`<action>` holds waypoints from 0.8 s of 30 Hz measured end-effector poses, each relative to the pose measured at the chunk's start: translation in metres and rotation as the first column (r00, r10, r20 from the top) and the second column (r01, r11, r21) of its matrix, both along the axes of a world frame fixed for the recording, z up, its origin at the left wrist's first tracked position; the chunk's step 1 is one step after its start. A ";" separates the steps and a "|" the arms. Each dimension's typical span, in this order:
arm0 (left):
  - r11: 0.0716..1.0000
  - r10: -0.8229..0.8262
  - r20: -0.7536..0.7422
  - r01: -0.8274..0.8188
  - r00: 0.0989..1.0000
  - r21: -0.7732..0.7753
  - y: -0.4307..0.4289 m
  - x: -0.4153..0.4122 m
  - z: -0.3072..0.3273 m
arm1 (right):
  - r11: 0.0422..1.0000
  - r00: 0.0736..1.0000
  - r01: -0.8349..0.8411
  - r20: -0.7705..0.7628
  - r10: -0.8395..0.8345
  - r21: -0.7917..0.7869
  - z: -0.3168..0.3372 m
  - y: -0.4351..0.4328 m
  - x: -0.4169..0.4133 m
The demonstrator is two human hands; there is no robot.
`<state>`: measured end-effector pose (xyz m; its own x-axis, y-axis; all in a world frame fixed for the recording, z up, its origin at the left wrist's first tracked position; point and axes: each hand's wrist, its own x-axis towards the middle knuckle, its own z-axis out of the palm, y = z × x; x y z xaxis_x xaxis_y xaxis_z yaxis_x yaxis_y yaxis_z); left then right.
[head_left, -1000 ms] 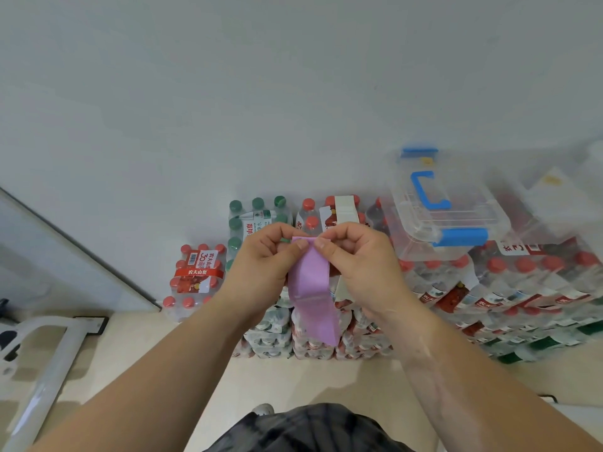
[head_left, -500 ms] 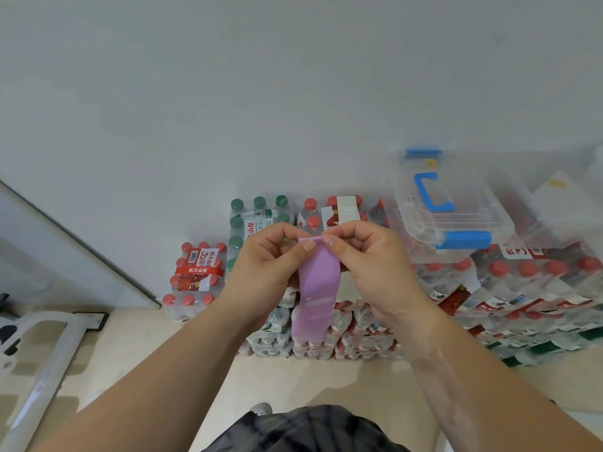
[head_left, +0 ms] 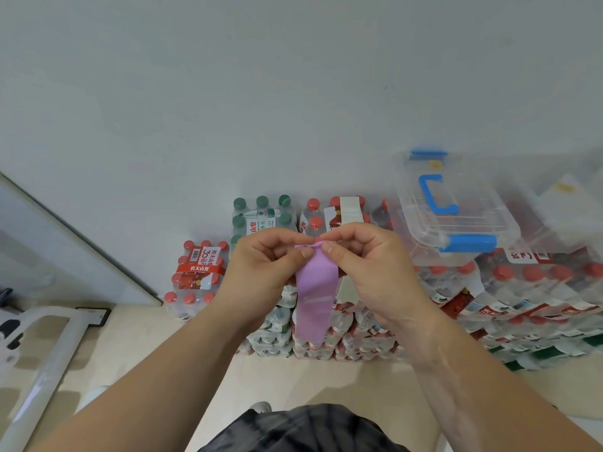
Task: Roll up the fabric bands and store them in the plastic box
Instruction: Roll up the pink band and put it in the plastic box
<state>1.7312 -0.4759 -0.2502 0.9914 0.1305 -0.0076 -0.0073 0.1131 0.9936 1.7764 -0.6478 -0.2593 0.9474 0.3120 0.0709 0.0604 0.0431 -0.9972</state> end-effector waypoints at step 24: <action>0.990 -0.082 0.073 0.073 0.994 0.124 0.001 -0.001 0.007 | 0.998 0.999 -0.027 -0.048 0.024 -0.056 0.005 -0.008 -0.003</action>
<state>1.7299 -0.4748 -0.2436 0.9955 0.0484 0.0812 -0.0810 -0.0044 0.9967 1.7738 -0.6554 -0.2544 0.9409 0.3385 0.0077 0.0129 -0.0130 -0.9998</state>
